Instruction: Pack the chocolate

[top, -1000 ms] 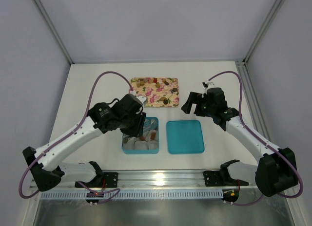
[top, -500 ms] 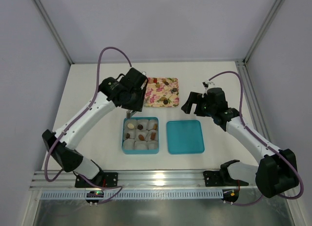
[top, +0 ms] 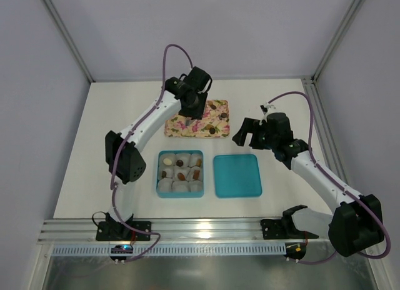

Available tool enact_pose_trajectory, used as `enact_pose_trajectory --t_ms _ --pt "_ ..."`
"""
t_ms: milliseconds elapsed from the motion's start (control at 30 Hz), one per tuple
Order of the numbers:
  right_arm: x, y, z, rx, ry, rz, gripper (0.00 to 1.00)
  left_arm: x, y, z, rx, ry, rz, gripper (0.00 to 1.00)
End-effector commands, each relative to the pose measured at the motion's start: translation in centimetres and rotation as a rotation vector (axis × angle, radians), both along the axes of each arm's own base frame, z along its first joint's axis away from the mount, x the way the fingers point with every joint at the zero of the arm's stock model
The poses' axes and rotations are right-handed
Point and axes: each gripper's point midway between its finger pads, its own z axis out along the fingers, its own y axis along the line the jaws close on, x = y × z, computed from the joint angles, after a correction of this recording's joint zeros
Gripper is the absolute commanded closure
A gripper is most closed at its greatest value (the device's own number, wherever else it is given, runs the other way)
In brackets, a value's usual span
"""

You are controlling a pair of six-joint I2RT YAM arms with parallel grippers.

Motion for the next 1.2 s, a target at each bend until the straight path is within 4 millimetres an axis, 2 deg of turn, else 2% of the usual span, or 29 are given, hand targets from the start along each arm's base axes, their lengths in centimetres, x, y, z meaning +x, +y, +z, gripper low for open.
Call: enact_pose_trajectory --t_ms 0,33,167,367,833,1167 --pt "0.2 0.2 2.1 0.005 -0.066 0.019 0.00 2.8 -1.0 0.4 -0.026 -0.056 -0.011 0.56" --pt "0.1 0.1 2.1 0.001 -0.068 0.020 0.00 3.7 -1.3 -0.2 -0.025 -0.057 -0.011 0.56" --pt "-0.2 -0.1 2.1 -0.007 -0.067 0.020 0.00 5.2 -1.7 -1.8 -0.010 -0.059 -0.012 0.56" --pt "-0.4 -0.3 1.8 -0.017 -0.063 0.016 0.00 6.4 -2.1 -3.9 0.004 -0.052 -0.023 0.56" --pt "-0.4 -0.4 1.6 -0.025 -0.058 0.017 0.00 6.9 -2.4 -6.4 0.021 -0.032 -0.038 0.58" --pt "-0.5 -0.5 1.6 -0.027 -0.058 0.014 0.00 6.5 -2.3 -6.4 0.020 -0.018 -0.042 0.64"
